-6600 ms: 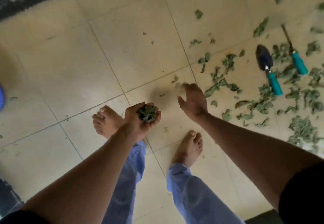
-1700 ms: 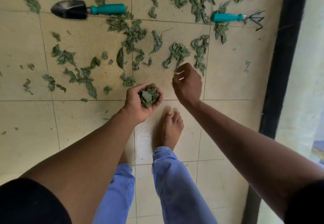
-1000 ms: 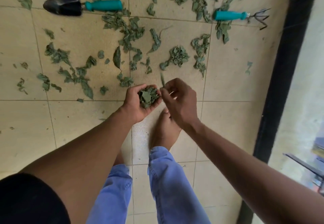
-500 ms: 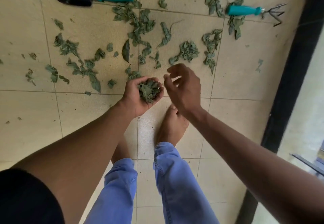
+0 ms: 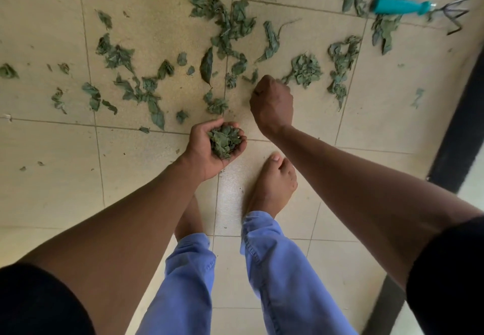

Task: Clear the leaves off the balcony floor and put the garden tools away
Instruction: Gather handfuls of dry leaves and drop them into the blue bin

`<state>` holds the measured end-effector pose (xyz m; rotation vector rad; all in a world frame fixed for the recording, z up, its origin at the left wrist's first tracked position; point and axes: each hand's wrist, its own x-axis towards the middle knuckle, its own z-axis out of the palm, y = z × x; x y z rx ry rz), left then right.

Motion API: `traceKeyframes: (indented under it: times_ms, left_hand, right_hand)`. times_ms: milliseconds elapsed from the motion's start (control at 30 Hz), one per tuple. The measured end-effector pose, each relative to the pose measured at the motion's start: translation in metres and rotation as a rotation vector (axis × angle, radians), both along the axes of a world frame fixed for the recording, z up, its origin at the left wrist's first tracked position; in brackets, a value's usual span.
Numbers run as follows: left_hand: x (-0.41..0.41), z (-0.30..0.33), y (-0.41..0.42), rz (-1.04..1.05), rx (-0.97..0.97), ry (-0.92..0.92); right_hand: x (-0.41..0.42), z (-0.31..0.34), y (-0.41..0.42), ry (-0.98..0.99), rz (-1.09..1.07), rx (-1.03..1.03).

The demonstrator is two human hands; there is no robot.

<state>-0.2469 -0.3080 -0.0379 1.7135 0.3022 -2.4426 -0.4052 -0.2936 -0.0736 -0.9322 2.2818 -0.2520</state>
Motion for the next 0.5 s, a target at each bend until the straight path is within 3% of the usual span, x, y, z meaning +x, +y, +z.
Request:
traceKeyframes:
  times_ms: [233,367,500]
  left_hand:
    - [-0.005,0.000,-0.012,0.011,-0.031,0.001]
    - [-0.002,0.001,-0.015,0.018,-0.034,0.005]
    - [0.006,0.009,-0.013,0.016,-0.036,-0.010]
  right_hand:
    - [-0.013,-0.001,-0.016,0.157,0.309,-0.197]
    - [-0.008,-0.012,-0.030,0.185,0.458,-0.066]
    - [-0.004,-0.003,-0.018,0.107,0.360,0.022]
